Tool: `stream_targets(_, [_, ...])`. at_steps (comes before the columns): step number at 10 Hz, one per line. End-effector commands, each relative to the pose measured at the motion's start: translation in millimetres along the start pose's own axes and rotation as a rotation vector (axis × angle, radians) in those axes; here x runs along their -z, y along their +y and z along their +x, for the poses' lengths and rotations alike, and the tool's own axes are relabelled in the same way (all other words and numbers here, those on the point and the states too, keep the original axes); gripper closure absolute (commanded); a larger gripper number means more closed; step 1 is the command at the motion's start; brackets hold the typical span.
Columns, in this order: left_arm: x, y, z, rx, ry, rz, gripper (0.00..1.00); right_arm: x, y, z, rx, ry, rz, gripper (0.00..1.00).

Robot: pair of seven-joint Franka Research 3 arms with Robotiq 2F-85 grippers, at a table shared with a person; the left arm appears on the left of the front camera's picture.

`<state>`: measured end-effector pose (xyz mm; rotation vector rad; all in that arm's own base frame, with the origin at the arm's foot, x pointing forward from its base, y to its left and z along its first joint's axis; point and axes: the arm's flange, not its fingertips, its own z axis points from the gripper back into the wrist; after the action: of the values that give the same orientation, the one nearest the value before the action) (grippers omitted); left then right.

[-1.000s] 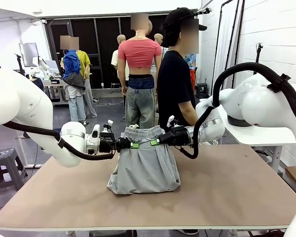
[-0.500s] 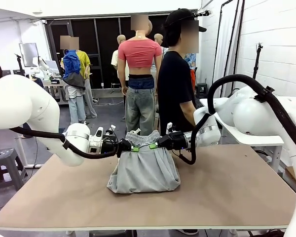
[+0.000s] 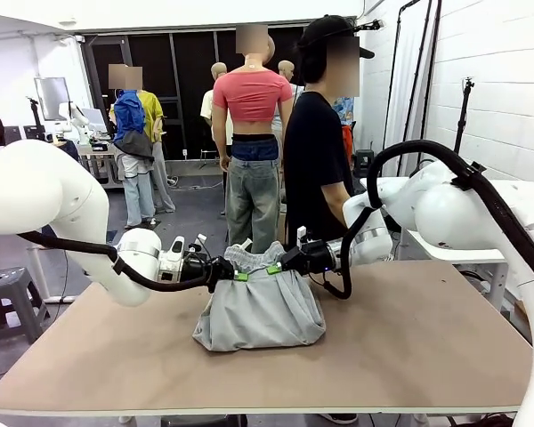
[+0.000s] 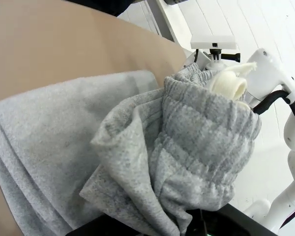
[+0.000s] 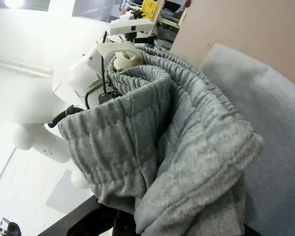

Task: Fold the training pants.
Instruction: Fold the Training pants in half.

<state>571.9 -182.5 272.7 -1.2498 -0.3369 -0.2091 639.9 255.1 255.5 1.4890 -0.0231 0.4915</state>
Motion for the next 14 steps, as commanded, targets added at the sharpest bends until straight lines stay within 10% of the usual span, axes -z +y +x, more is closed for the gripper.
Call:
stream_targets(1, [-3, 9, -4, -0.06, 0.022, 0.016, 1.0, -7, -4, 10, 0.043, 0.012, -0.055, 1.0])
stream_targets(7, [0, 23, -1, -0.081, 0.017, 0.062, 1.0, -12, -13, 15, 0.049, -0.011, -0.079, 1.0])
stream_targets(12, [-11, 18, -1, -0.088, -0.021, 0.093, 0.01, -30, -9, 9, 0.088, -0.072, -0.188, 0.0])
stream_targets(14, [-26, 12, -6, -0.088, -0.04, 0.108, 0.0, -49, -1, 2, 0.098, -0.102, -0.308, 0.0])
